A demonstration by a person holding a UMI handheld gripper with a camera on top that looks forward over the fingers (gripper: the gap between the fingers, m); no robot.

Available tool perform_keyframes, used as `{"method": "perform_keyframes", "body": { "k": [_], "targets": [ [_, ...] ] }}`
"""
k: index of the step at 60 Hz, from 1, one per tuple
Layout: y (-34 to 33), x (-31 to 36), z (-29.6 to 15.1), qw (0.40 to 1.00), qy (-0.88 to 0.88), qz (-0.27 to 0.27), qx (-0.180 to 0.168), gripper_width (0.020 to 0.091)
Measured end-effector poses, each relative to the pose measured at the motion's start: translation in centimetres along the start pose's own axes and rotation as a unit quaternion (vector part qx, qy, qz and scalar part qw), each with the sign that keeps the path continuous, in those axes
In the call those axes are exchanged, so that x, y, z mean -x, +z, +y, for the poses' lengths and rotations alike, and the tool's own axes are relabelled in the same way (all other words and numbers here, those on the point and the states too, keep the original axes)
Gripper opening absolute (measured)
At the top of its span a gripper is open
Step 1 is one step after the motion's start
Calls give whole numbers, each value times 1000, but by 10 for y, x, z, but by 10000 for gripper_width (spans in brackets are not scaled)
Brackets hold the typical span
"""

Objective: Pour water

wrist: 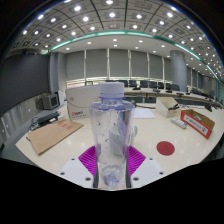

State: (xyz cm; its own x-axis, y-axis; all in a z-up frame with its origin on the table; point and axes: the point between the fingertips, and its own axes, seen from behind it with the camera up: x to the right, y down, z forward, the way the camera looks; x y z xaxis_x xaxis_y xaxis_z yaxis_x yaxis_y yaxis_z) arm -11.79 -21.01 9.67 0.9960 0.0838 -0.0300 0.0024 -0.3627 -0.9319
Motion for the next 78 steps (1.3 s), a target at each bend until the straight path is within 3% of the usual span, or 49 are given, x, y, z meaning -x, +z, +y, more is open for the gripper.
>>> {"method": "perform_keyframes", "body": {
  "k": [2,15,27,34,41,59,68,78],
  "targets": [
    [0,11,-7,1000,6,-8,-3,325],
    [6,83,-80,986,145,-78,-33,324],
    [36,117,-142,915,368,-162,-42,323],
    [55,118,-161,810,543,-218,-24,321],
    [73,105,-161,692,682,-237,-9,321],
    [91,99,-147,512,821,-253,14,321],
    [91,99,-145,492,831,-257,22,321],
    [86,105,-146,570,783,-246,40,322]
  ]
}}
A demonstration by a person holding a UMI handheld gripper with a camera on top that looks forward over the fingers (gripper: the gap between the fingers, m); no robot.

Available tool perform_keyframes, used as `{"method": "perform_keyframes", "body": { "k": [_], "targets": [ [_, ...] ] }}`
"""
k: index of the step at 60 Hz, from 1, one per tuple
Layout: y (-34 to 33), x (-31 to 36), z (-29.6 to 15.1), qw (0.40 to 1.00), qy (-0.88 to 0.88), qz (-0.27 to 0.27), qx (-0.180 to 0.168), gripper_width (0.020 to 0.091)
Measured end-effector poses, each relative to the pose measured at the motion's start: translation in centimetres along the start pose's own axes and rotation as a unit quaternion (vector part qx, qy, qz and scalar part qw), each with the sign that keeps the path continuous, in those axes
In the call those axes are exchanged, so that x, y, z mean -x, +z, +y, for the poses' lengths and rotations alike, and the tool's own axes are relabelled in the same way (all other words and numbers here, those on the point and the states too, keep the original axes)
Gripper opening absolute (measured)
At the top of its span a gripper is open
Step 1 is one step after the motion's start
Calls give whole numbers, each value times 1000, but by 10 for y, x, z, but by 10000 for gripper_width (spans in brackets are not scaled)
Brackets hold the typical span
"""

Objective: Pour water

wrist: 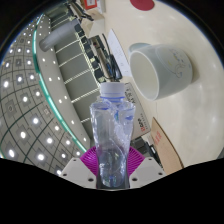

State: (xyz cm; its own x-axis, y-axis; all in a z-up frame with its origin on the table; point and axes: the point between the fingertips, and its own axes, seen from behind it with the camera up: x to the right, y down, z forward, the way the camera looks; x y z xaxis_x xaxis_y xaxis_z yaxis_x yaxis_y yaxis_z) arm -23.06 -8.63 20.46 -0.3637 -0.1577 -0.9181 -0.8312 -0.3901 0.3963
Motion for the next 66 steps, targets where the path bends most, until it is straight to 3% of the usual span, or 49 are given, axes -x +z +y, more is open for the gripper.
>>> {"method": "perform_keyframes", "body": {
  "k": [14,30,41,49,56,66],
  "targets": [
    [-17,69,-7,954,-299,29,-4,323],
    [-75,179,-98,755,-644,89,-83,324],
    [-112,184,-197,607,-770,160,-112,325],
    [-129,142,-255,547,-807,200,-94,323],
    [-133,86,-292,552,-802,221,-63,325],
    [-137,32,-311,568,-790,229,-28,324]
  ]
}}
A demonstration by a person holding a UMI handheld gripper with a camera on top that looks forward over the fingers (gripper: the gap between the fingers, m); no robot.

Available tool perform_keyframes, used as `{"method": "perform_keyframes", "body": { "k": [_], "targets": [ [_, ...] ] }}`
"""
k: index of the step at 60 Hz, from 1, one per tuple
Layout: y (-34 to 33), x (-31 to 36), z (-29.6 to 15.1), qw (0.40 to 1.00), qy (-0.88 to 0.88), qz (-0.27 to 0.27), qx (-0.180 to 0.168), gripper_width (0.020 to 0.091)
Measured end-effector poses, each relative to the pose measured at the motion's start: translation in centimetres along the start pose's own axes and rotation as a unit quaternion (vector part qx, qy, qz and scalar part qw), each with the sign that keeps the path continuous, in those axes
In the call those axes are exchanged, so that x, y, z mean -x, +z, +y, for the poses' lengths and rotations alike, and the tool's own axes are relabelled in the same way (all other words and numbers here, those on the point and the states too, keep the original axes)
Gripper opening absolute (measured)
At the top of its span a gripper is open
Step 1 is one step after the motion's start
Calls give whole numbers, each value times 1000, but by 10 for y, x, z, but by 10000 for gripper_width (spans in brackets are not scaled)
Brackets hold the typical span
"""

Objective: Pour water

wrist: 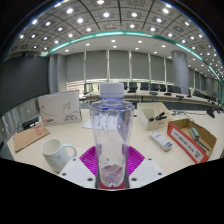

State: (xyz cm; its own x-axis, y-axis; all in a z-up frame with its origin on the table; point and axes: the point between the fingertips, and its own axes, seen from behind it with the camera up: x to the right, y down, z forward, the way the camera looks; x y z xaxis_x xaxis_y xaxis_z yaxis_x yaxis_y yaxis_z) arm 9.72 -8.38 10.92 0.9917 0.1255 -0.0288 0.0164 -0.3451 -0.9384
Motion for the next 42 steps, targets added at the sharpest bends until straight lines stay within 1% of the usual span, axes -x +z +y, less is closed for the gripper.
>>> {"method": "perform_keyframes", "body": {
  "k": [7,8,9,10,15,18,19,20,21,24,26,27,30,33,42],
  "targets": [
    [10,5,26,1000,2,-16,12,329],
    [8,6,30,1000,1,-18,10,339],
    [9,7,25,1000,-1,-19,2,339],
    [10,6,26,1000,-6,-16,3,347],
    [5,10,26,999,-25,-20,-6,443],
    [5,10,27,999,-31,-21,-3,495],
    [5,10,29,999,-33,-21,3,512],
    [5,9,31,999,-34,-19,10,552],
    [5,8,34,999,-36,-19,20,611],
    [0,10,41,998,-39,-20,43,876],
    [-4,9,43,998,-36,-18,54,835],
    [-6,7,44,998,-34,-15,60,830],
    [-16,7,42,997,-28,-10,72,867],
    [-28,5,38,996,-19,-1,82,856],
    [-74,13,26,992,5,31,125,860]
  ]
}}
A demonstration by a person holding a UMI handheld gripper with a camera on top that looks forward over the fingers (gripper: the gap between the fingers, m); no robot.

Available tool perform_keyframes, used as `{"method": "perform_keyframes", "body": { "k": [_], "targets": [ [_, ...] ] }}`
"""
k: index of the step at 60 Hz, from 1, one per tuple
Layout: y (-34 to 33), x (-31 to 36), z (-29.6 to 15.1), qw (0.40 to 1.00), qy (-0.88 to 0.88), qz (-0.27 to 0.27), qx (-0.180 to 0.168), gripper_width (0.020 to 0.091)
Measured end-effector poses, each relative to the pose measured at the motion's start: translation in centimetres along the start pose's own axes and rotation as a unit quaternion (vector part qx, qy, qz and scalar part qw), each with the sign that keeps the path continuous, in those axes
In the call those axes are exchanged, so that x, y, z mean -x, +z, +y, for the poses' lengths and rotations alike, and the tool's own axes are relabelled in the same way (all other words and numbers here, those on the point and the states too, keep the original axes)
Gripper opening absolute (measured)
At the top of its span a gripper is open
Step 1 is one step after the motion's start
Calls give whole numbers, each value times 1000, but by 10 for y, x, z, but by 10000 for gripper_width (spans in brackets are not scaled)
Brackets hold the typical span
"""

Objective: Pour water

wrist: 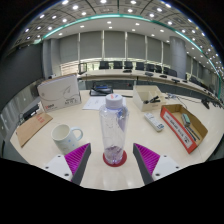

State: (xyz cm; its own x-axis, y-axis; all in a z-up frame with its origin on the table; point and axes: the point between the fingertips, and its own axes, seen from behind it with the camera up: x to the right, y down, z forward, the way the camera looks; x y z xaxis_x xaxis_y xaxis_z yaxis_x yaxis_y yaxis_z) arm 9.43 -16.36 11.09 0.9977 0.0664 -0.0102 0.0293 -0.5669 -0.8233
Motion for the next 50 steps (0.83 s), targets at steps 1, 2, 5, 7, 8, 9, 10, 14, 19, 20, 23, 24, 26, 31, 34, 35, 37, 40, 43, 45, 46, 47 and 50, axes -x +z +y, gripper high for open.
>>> {"method": "perform_keyframes", "body": {
  "k": [1,2,5,7,8,9,10,14,19,20,23,24,26,31,34,35,37,40,43,45,46,47,50],
  "targets": [
    [-4,-1,-2,1000,3,3,6,864],
    [-11,1,-1,1000,5,7,11,861],
    [-32,9,0,1000,10,17,23,861],
    [-46,14,-2,999,15,24,28,860],
    [-53,16,-3,999,17,27,31,860],
    [-60,19,-3,999,17,30,35,860],
    [-65,20,-4,998,18,34,40,860],
    [-92,30,-5,998,17,49,48,861],
    [-118,42,-7,997,14,60,49,862],
    [-123,46,-8,997,14,61,48,861],
    [-135,53,-10,996,15,67,49,862],
    [-139,55,-9,996,15,69,47,864],
    [-146,58,-9,996,15,74,45,864],
    [-161,64,-6,995,11,86,46,861],
    [-166,68,-3,995,7,88,49,861],
    [-169,70,-2,995,7,88,51,863],
    [-173,76,0,995,9,87,53,864],
    [-177,80,2,995,9,88,53,862],
    [-181,82,5,994,4,92,54,861],
    [-182,85,5,994,1,92,53,862],
    [-182,86,5,994,0,91,52,862],
    [-181,87,4,995,-1,90,52,861],
    [-183,88,4,994,-7,95,52,861]
  ]
}}
